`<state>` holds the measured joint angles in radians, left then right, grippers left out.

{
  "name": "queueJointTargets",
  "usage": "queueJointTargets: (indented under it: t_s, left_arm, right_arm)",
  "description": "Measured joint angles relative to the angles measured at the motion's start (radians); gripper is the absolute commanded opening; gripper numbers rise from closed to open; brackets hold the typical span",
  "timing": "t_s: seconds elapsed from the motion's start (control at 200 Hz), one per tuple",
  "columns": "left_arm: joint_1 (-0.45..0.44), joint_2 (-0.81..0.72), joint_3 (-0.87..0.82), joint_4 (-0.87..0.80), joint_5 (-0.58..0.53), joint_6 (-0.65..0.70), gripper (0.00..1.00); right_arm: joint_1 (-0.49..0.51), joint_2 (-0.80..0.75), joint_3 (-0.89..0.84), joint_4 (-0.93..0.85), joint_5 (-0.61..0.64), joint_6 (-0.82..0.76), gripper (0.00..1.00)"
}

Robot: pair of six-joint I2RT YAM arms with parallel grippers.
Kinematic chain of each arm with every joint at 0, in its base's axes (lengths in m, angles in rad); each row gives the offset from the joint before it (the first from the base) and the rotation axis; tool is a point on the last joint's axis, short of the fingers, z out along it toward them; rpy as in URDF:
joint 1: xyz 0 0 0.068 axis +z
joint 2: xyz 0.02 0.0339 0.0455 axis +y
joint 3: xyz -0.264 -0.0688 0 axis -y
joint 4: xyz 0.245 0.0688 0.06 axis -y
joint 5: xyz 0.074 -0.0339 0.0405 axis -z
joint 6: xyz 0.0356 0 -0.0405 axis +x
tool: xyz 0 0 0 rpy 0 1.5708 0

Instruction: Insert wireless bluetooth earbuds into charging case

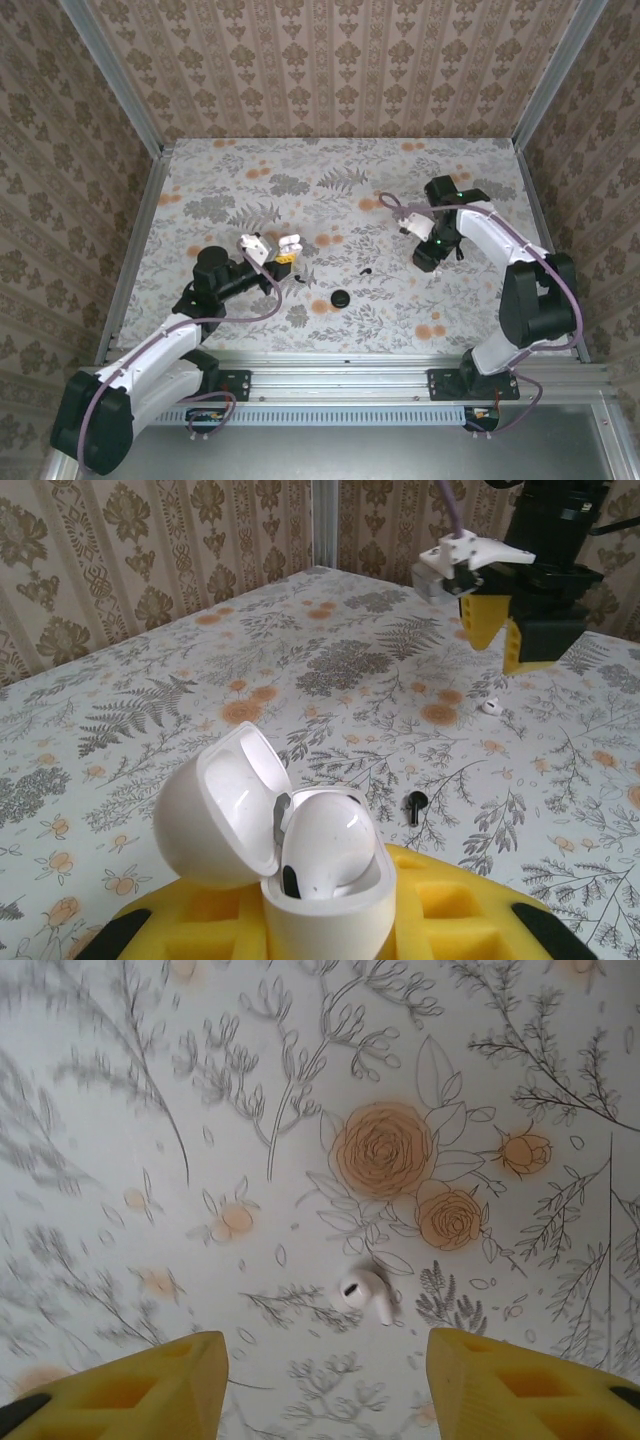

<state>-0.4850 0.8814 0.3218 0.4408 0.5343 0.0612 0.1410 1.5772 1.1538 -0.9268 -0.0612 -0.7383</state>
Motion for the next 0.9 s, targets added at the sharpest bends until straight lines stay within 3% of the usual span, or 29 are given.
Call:
queueJointTargets:
  t_s: [0.2, 0.405, 0.62, 0.9]
  left_arm:
    - [0.0, 0.019, 0.0, -0.002, -0.008, 0.0, 0.1]
    - [0.002, 0.053, 0.0, -0.003, -0.007, 0.0, 0.1]
    - [0.004, 0.072, 0.009, -0.003, -0.007, 0.0, 0.1]
    - [0.015, 0.075, 0.011, -0.003, -0.007, -0.001, 0.1]
  right_arm:
    - [-0.173, -0.035, -0.024, 0.003, -0.08, -0.449, 0.57]
    - [-0.182, -0.011, -0.056, 0.008, -0.105, -0.789, 0.52]
    - [-0.154, 0.065, -0.061, 0.061, -0.108, -0.959, 0.51]
    - [-0.119, 0.134, -0.084, 0.107, -0.112, -1.037, 0.51]
